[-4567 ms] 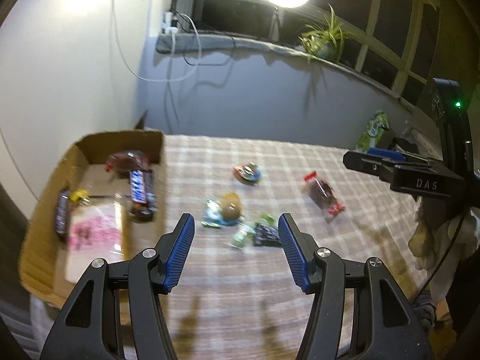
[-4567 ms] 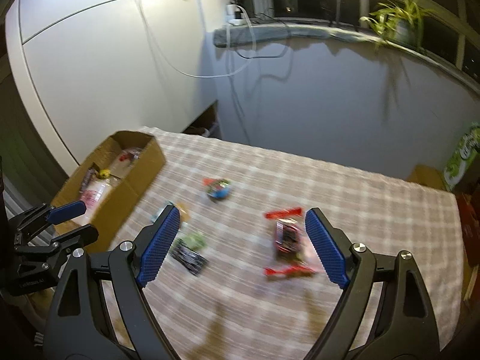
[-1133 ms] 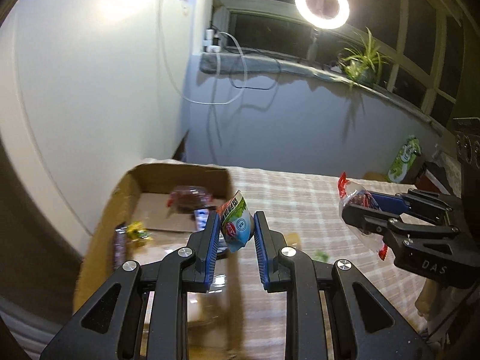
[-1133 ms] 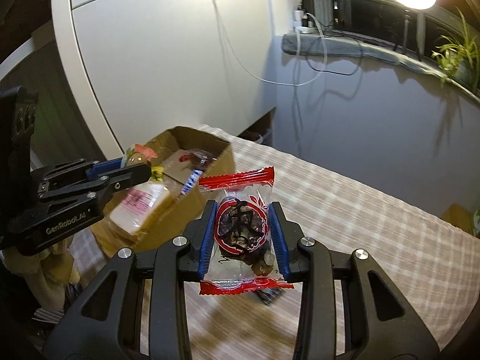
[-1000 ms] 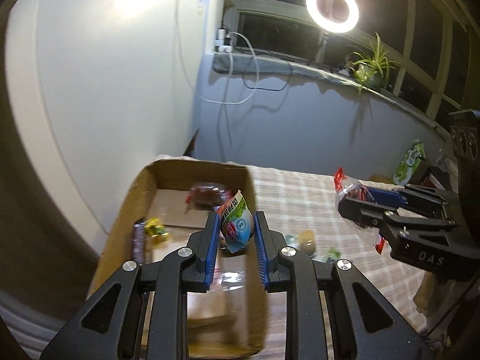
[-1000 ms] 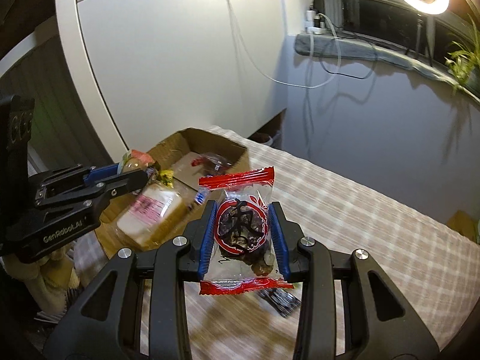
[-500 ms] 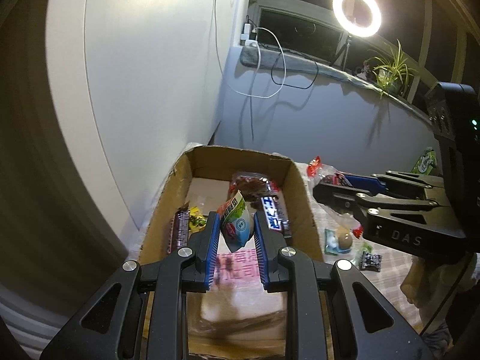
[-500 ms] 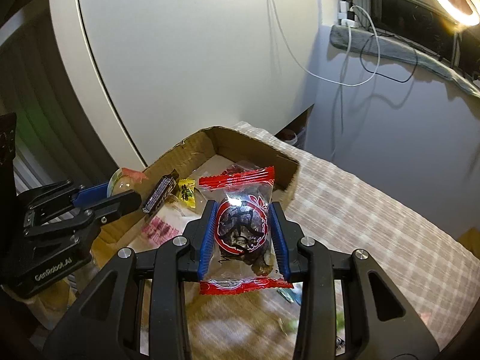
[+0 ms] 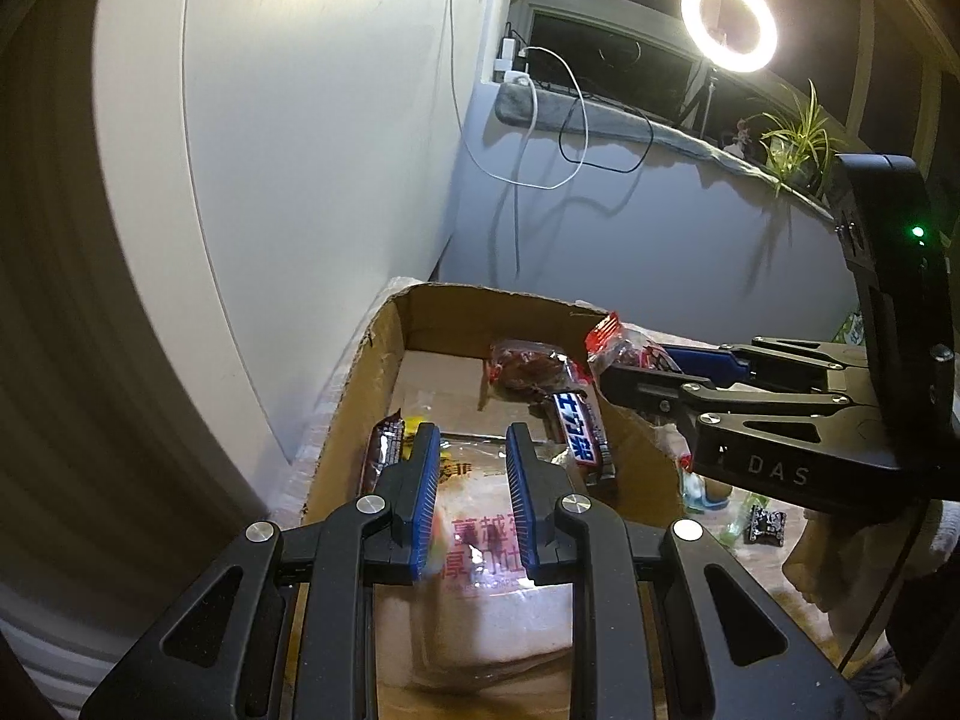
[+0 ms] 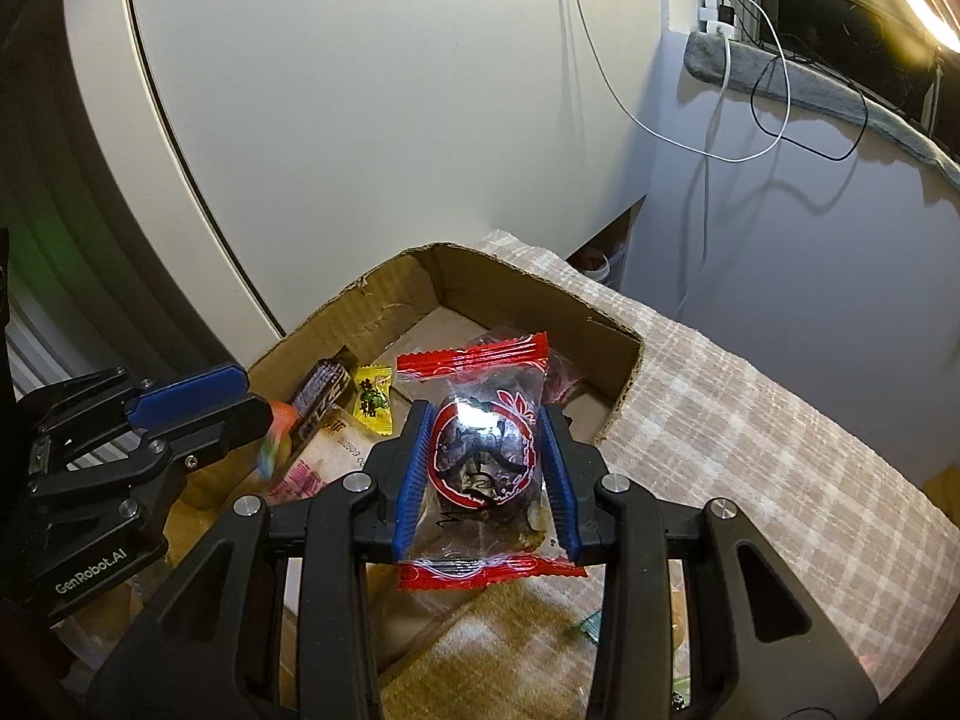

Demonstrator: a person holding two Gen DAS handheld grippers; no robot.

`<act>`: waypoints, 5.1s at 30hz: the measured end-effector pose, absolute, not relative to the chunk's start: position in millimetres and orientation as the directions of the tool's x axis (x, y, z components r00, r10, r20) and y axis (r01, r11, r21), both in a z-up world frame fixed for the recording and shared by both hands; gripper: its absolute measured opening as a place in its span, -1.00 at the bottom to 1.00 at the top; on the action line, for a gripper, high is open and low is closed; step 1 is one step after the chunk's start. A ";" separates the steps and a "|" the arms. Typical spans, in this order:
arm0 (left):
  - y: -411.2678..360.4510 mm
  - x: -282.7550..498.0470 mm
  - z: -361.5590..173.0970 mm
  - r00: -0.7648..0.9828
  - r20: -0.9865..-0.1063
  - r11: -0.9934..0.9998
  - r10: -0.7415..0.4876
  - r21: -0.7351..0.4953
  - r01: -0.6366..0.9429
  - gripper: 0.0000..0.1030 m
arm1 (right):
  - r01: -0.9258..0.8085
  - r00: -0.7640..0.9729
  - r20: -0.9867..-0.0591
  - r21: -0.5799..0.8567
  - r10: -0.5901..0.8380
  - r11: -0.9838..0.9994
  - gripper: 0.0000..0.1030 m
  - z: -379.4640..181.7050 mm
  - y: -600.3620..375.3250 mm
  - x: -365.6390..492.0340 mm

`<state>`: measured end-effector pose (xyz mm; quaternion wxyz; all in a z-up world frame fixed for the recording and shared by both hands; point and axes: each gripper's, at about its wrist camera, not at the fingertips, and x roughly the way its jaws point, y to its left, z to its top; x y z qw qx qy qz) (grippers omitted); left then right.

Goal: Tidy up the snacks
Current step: 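Open both grippers to drop the two candies into the box, then move both grippers back toward the black packet and pink candy, then grasp the black candy packet with the left gripper while the right grasps the pink candy, then carry the black packet and pink candy over the cardboard box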

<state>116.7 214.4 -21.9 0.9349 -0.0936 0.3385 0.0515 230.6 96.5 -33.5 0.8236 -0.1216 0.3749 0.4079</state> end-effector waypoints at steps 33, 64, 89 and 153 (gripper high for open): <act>190.3 97.8 -6.2 0.781 -0.623 0.982 0.032 -0.125 -0.140 -0.07 | -0.743 0.458 -0.619 0.127 0.638 0.657 0.46 -0.9 55.4 205.4; 36.2 125.2 -71.1 0.609 -0.730 0.950 -0.311 -0.227 0.213 -0.07 | -0.450 0.572 -0.739 0.079 0.355 0.890 0.44 -57.9 -199.3 205.9; -17.5 181.2 -94.3 0.543 -0.815 0.977 -0.203 -0.129 0.170 -0.11 | -0.490 0.481 -0.787 0.124 0.387 0.863 0.10 -110.8 -208.2 256.4; 120.9 132.2 -6.1 0.807 -0.582 0.981 -0.103 -0.195 -0.016 -0.83 | -0.669 0.524 -0.634 0.107 0.569 0.735 -0.62 -11.2 -53.0 215.7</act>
